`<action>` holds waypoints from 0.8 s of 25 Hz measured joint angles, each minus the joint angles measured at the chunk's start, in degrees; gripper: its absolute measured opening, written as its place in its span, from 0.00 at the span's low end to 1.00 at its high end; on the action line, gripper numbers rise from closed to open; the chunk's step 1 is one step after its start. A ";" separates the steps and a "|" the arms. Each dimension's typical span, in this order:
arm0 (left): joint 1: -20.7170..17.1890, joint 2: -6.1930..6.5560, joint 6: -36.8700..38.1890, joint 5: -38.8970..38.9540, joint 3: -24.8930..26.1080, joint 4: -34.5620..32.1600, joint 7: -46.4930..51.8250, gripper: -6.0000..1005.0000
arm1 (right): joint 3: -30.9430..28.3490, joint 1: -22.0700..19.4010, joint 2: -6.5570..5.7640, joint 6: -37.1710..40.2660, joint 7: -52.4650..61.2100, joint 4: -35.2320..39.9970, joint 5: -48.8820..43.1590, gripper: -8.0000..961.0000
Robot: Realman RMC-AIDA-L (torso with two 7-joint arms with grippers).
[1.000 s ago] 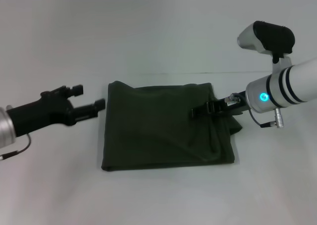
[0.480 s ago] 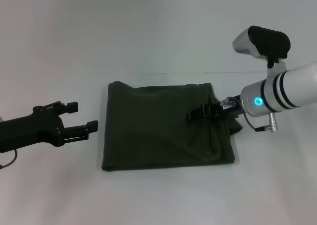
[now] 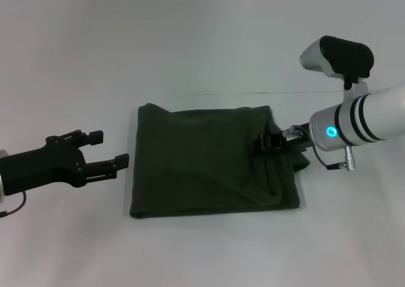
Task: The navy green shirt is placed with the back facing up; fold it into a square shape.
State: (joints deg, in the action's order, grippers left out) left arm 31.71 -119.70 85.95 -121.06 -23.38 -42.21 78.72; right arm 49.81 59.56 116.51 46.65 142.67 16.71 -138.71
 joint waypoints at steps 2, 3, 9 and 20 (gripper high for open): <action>0.01 -0.01 -0.04 0.00 0.00 0.02 -0.04 0.89 | -0.02 -0.05 0.02 -0.05 0.01 0.04 0.04 0.44; 0.01 -0.01 -0.04 0.00 0.00 0.02 -0.04 0.89 | -0.04 -0.08 0.02 -0.07 0.01 0.05 0.10 0.40; 0.04 -0.14 -0.16 0.00 0.00 0.02 -0.09 0.89 | -0.08 -0.27 0.03 -0.39 -0.22 0.08 0.52 0.23; 0.26 -0.37 -0.69 -0.03 -0.02 0.11 -0.64 0.89 | -0.07 -1.37 0.03 -0.84 -3.77 1.50 0.82 0.11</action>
State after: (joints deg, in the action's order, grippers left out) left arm 31.98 -120.07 85.26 -121.08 -23.40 -42.09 78.07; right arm 49.74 58.19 116.54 45.80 138.91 18.21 -137.89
